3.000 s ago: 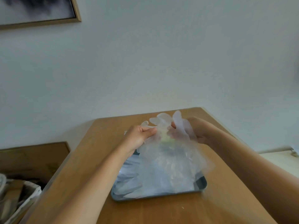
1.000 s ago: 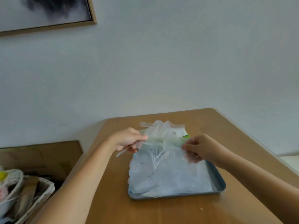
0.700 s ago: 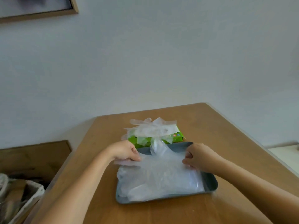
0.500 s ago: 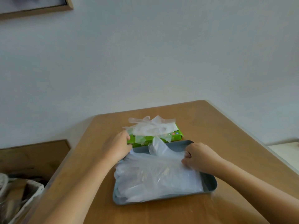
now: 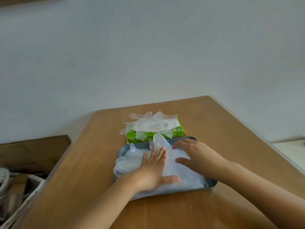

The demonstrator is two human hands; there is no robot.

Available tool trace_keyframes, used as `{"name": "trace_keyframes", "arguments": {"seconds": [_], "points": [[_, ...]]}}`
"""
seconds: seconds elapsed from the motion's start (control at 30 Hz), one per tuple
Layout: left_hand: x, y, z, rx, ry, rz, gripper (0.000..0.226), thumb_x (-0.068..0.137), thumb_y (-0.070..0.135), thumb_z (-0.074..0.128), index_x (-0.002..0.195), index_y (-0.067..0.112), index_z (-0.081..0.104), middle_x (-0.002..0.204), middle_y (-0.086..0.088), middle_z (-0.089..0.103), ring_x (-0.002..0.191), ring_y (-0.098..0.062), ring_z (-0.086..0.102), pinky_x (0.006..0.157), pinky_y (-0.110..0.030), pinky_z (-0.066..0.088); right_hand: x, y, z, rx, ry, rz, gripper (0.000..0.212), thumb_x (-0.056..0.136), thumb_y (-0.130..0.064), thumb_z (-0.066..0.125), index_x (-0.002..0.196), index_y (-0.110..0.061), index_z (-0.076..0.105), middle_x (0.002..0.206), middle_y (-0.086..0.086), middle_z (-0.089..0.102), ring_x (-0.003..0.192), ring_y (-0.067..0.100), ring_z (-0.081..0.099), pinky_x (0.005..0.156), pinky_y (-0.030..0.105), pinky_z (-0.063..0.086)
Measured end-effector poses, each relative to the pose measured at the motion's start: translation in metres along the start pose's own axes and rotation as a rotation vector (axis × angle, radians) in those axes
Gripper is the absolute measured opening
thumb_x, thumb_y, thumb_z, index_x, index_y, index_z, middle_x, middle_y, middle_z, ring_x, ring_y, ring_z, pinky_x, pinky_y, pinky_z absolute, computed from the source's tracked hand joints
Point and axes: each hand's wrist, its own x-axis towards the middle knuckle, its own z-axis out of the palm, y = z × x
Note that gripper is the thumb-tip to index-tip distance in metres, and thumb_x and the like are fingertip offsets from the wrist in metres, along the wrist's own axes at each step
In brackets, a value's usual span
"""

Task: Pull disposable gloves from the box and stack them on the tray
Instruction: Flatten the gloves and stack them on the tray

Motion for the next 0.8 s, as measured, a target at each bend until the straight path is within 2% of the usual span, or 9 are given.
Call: {"name": "trace_keyframes", "arguments": {"seconds": [0.13,0.27,0.33,0.43,0.5,0.57,0.63,0.73,0.8], "points": [[-0.004,-0.004,0.007,0.037,0.041,-0.001,0.102,0.083,0.077,0.030,0.151,0.019,-0.019,0.156,0.004,-0.028,0.142,-0.013,-0.028,0.118,-0.047,-0.010,-0.010,0.005,0.013,-0.170,-0.361,-0.097,0.076,0.086,-0.069,0.017,0.152,-0.032,0.008,0.160,-0.009,0.005,0.147,0.012,0.005,0.118,0.034,0.001],[-0.017,-0.020,0.002,0.022,0.024,-0.040,0.106,0.078,0.080,0.035,0.149,0.026,-0.023,0.153,0.009,-0.031,0.143,-0.013,-0.027,0.118,-0.043,-0.012,-0.009,0.017,-0.007,-0.203,-0.457,-0.033,0.083,0.084,-0.067,0.047,0.151,-0.038,0.009,0.159,-0.014,0.005,0.147,0.011,0.005,0.119,0.039,-0.004],[-0.026,-0.032,-0.011,0.029,-0.025,-0.076,0.109,0.077,0.078,0.045,0.150,0.028,-0.018,0.155,0.009,-0.027,0.145,-0.014,-0.021,0.119,-0.040,-0.008,-0.007,0.018,-0.016,-0.206,-0.473,-0.021,0.082,0.083,-0.062,0.057,0.150,-0.040,0.017,0.158,-0.016,0.015,0.146,0.013,0.013,0.118,0.036,0.003],[-0.035,-0.046,-0.047,-0.030,-0.039,-0.138,0.095,0.079,0.066,0.059,0.153,0.023,0.017,0.160,0.007,0.013,0.145,-0.012,0.019,0.116,-0.030,0.022,0.004,0.018,-0.023,-0.073,-0.377,0.041,0.054,0.084,-0.053,0.063,0.134,-0.036,0.051,0.132,-0.018,0.053,0.114,0.002,0.051,0.095,0.016,0.038],[-0.033,-0.055,-0.070,-0.129,0.075,-0.142,0.074,0.084,0.058,0.058,0.145,0.023,0.038,0.151,0.007,0.038,0.133,-0.010,0.041,0.105,-0.024,0.035,0.019,0.021,-0.020,0.029,-0.196,0.053,0.029,0.088,-0.044,0.062,0.112,-0.028,0.068,0.106,-0.016,0.066,0.090,0.000,0.060,0.079,0.014,0.046],[-0.025,-0.063,-0.084,-0.228,0.194,-0.155,0.063,0.088,0.053,0.058,0.142,0.028,0.041,0.149,0.008,0.040,0.132,-0.010,0.041,0.101,-0.024,0.035,0.039,0.028,-0.014,0.074,0.016,0.041,0.022,0.088,-0.032,0.063,0.106,-0.024,0.071,0.103,-0.008,0.070,0.093,0.012,0.064,0.078,0.021,0.047],[-0.011,-0.070,-0.088,-0.261,0.259,-0.173,0.062,0.090,0.051,0.057,0.144,0.029,0.038,0.151,0.007,0.036,0.135,-0.014,0.037,0.104,-0.029,0.033,0.059,0.037,-0.006,0.058,0.129,0.025,0.039,0.085,-0.025,0.067,0.123,-0.026,0.061,0.120,-0.004,0.063,0.108,0.020,0.058,0.085,0.026,0.044],[0.009,-0.074,-0.080,-0.252,0.243,-0.198,0.064,0.092,0.048,0.055,0.148,0.026,0.032,0.155,0.004,0.030,0.141,-0.016,0.030,0.110,-0.032,0.028,0.084,0.044,0.001,0.025,0.098,-0.025,0.068,0.080,-0.022,0.072,0.141,-0.031,0.042,0.148,-0.005,0.039,0.133,0.020,0.037,0.105,0.031,0.034],[0.017,-0.075,-0.071,-0.253,0.220,-0.199,0.067,0.093,0.046,0.055,0.150,0.024,0.029,0.156,0.005,0.027,0.142,-0.015,0.028,0.111,-0.030,0.026,0.097,0.047,0.005,0.032,0.019,-0.040,0.070,0.078,-0.027,0.074,0.141,-0.032,0.044,0.153,-0.004,0.033,0.138,0.020,0.031,0.112,0.034,0.028]]}}
